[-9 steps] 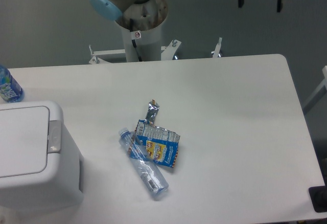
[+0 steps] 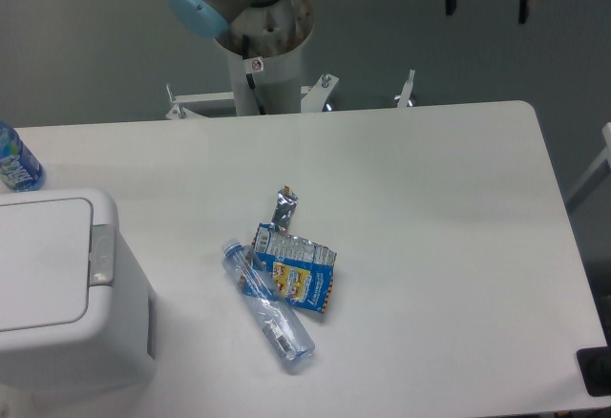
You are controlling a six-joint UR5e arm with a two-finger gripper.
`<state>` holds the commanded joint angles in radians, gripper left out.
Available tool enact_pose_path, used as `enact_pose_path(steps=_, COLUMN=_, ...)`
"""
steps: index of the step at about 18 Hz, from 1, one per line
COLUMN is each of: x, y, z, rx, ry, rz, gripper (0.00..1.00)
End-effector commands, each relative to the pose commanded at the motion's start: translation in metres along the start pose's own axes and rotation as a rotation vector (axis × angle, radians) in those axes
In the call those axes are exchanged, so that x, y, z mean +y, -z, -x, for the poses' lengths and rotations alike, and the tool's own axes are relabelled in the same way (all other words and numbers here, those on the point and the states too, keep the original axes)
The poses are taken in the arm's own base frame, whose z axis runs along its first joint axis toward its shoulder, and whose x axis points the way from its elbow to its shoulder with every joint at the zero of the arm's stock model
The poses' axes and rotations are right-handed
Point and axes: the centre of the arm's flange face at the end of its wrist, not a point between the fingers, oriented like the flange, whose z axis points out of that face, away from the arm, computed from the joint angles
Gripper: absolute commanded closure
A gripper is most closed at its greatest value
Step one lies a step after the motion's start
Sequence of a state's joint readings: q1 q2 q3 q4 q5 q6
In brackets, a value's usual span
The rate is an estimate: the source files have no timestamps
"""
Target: Open the trash can
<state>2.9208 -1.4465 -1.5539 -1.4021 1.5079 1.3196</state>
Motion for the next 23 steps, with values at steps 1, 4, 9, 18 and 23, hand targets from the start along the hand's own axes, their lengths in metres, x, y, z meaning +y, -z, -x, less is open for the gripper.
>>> enact_pose_path(steps=1, x=-0.009, y=-0.003, z=-0.003, rx=0.007, ry=0.023, rz=-0.011, gripper=0.00)
enact_pose_path(steps=4, x=-0.036, y=-0.011, z=-0.012, rx=0.036, ry=0.107, rz=-0.048, gripper=0.00)
enact_pose_path(steps=9, x=-0.067, y=-0.009, z=-0.026, rx=0.016, ry=0.173, rz=-0.110, gripper=0.00)
enact_pose_path(steps=18, x=-0.184, y=-0.018, z=-0.089, rx=0.079, ry=0.431, rz=-0.198, gripper=0.00)
enact_pose_path(steps=23, x=-0.261, y=-0.035, z=-0.113, rx=0.133, ry=0.586, rz=-0.231, gripper=0.00)
